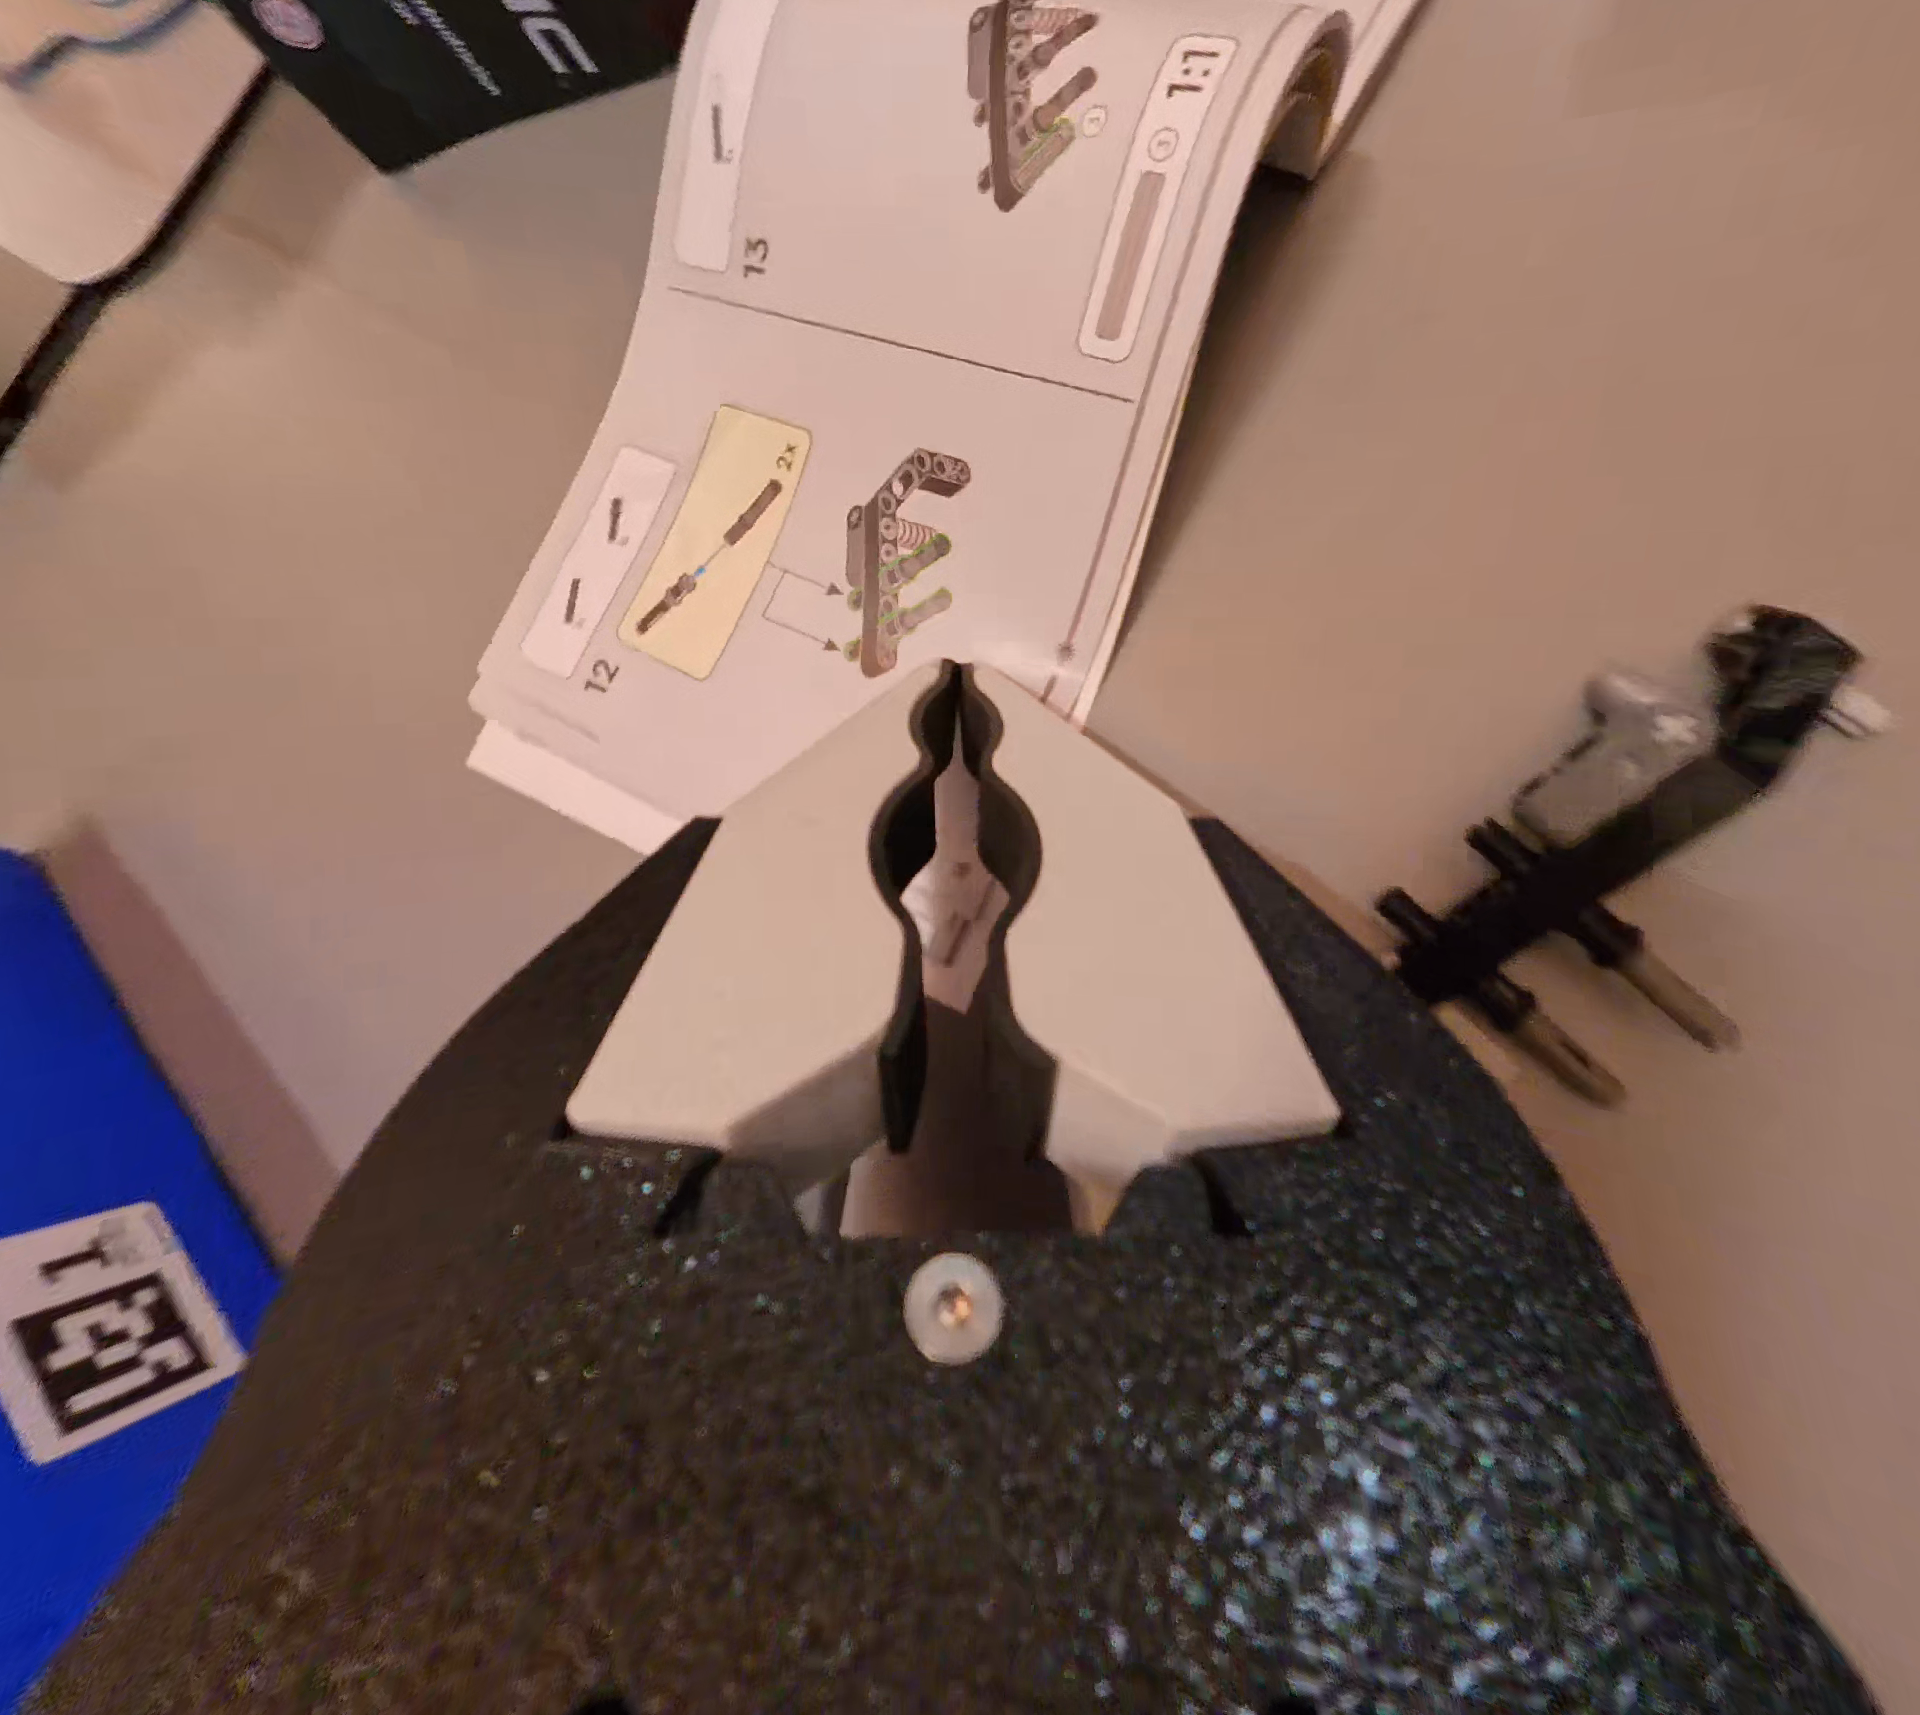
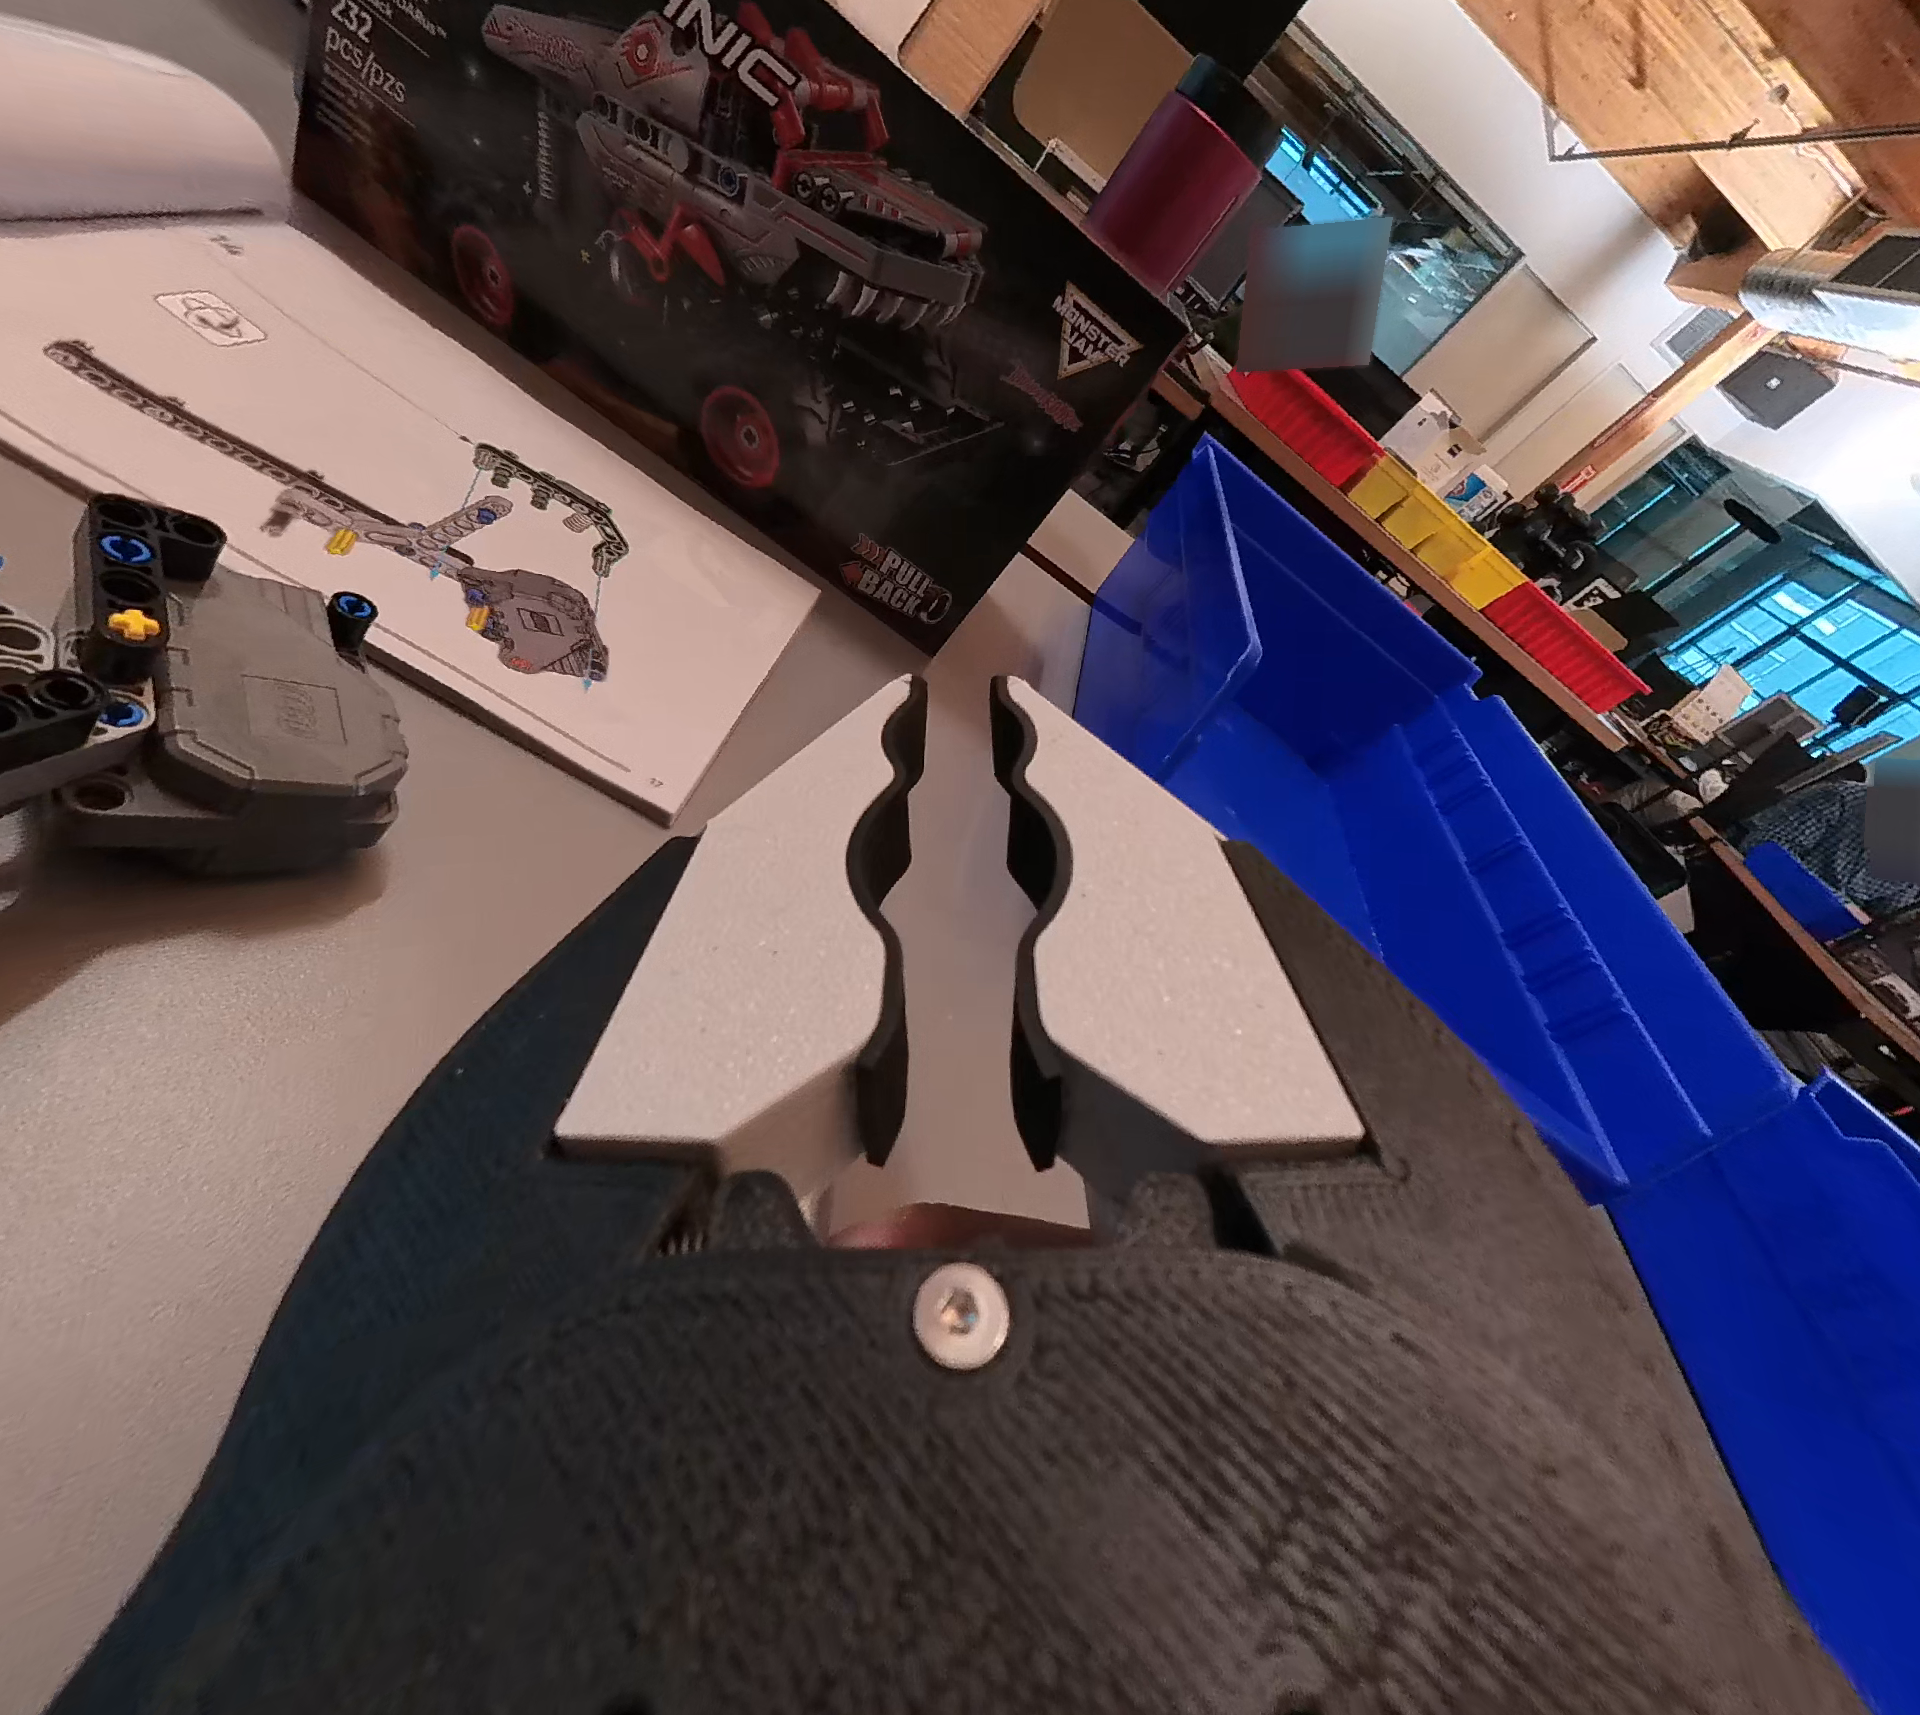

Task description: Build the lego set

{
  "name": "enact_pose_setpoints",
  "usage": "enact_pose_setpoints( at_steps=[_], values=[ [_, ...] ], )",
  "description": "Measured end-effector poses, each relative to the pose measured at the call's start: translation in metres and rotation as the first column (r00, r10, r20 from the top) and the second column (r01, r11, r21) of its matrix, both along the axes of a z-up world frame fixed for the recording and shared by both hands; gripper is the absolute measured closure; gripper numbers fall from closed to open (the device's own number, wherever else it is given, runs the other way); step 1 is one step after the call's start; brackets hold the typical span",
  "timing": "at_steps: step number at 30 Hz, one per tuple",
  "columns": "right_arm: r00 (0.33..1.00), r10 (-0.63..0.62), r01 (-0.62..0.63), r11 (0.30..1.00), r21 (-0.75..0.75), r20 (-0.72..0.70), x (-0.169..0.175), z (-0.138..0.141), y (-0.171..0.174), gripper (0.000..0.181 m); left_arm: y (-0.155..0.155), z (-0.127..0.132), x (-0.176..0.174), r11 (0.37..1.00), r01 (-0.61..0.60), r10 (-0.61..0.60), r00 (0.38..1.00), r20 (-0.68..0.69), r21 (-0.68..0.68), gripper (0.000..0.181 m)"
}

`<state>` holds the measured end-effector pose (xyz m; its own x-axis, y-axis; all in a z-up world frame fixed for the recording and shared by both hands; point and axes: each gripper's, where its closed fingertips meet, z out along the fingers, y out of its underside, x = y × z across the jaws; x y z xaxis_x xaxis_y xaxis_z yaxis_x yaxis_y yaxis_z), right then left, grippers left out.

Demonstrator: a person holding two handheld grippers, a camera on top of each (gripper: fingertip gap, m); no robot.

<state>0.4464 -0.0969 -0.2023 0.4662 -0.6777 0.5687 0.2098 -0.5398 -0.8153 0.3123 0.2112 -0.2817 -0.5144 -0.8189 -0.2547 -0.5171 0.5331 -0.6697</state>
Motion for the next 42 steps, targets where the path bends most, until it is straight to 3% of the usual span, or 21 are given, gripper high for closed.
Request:
enact_pose_setpoints(
  at_steps=[1,8,15,19,23,26,32,42],
  values=[
    [1.0,0.0,0.0,1.0,0.002,0.001,0.0,0.0,0.0,0.171,-0.004,0.0,-0.005,0.999,0.027,-0.027,0.999,-0.02,-0.032,0.181],
    [1.0,0.003,-0.003,1.0,-0.004,0.0,0.0,0.0,0.001,0.171,-0.028,0.0,-0.026,0.975,0.172,-0.183,0.981,-0.069,-0.139,0.181],
    [1.0,0.0,0.0,1.0,-0.014,0.001,0.0,-0.002,0.001,0.171,-0.023,0.0,-0.025,0.979,0.178,-0.183,0.983,-0.035,-0.102,0.181],
    [1.0,0.0,0.0,1.0,-0.012,0.003,0.0,-0.001,0.001,0.172,-0.005,0.031,0.007,0.999,0.052,-0.052,0.967,0.248,0.007,0.181],
    [1.0,0.002,-0.002,1.0,-0.012,0.004,-0.001,0.0,0.002,0.172,0.014,0.071,0.023,0.992,-0.119,0.12,0.854,0.506,-0.034,0.181],
    [1.0,0.003,-0.003,1.0,-0.008,0.004,-0.001,0.0,0.002,0.172,0.034,0.089,0.024,0.967,-0.234,0.247,0.753,0.611,-0.102,0.181],
    [1.0,0.004,-0.004,1.0,-0.005,0.005,-0.001,0.0,0.002,0.172,0.054,0.103,0.02,0.927,-0.309,0.369,0.644,0.67,-0.213,0.181],
    [1.0,0.006,-0.006,1.0,-0.005,0.004,-0.001,0.0,0.002,0.171,0.063,0.111,0.015,0.903,-0.308,0.429,0.608,0.668,-0.3,0.181]
  ],
)
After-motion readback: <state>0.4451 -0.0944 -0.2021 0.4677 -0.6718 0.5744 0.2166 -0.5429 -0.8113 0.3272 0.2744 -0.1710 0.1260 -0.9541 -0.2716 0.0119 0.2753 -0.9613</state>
